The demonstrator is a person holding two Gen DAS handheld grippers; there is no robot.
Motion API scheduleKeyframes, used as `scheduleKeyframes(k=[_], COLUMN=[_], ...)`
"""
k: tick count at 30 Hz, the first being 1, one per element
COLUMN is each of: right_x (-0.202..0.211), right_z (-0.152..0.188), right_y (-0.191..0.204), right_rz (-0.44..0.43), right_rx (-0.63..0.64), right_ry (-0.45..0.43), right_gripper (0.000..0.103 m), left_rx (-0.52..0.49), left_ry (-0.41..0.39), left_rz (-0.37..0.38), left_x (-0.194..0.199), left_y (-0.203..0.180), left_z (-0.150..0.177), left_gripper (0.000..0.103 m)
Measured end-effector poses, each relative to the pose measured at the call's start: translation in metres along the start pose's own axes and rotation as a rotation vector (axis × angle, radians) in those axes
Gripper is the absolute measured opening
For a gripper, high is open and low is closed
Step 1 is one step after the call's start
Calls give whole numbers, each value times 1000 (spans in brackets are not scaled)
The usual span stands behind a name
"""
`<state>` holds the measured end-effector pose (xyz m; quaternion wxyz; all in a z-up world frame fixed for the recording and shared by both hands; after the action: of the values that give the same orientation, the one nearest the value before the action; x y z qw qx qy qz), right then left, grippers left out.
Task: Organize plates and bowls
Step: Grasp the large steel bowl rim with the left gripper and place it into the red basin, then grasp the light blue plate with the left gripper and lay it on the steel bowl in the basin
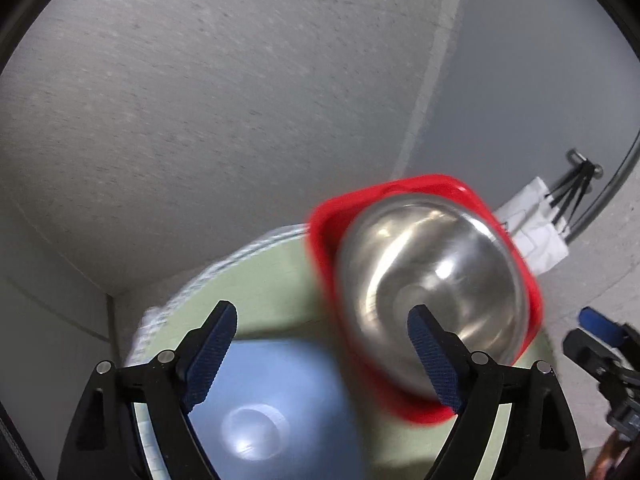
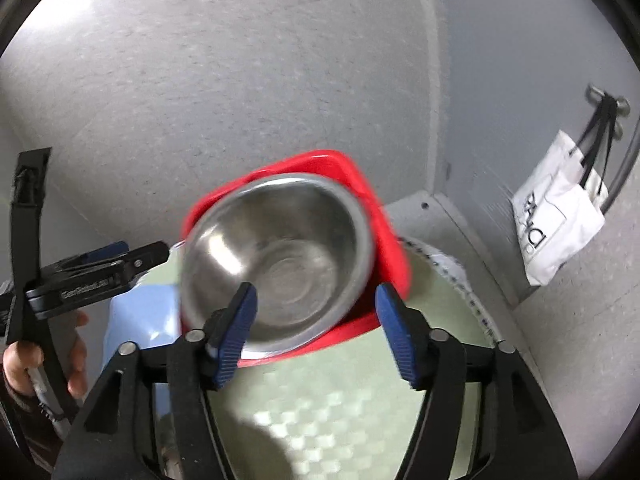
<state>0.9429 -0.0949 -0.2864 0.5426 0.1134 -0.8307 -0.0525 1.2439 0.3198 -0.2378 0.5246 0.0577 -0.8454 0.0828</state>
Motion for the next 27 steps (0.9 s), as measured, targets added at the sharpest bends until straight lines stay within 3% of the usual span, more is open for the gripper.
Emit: scheduleKeyframes(k=[9,16,19,23,25,27], right_x=[-17,-52,-69,-93,-106,-117], right_z=[57,92,99,104,105,104], right_y=[99,140,147,146,143,143], right_rz=[-85,-77,-49,-12,-4,-4], right_rx=[143,186,198,188,181,173], right_ry=[87,178,213,263,291,309], right_gripper=[69,69,69,69,65,55], left_rx=[81,163,159,129,117,117], left_ry=[-18,67,114,176,209,223], left_rz=[-106,-115,-104,-77,-54,-12], left_x=[33,17,2,-29,-42,-46], left_y=[93,141,149,141,140,130], left_z=[97,146,156,163,169,167], left_gripper=[88,88,82,63,48,23])
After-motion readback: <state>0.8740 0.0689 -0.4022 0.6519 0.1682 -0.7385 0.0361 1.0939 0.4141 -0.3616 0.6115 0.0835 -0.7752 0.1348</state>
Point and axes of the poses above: each gripper's, at about its wrist camera, not at the fingertips, and x roughly against the way its jaws point, y to its left, z to its underside, the point moved 5 cm from there along -x, roughly the way its jaws point, and after that the axes turned 9 degrees about y, right-handed, at the moved point
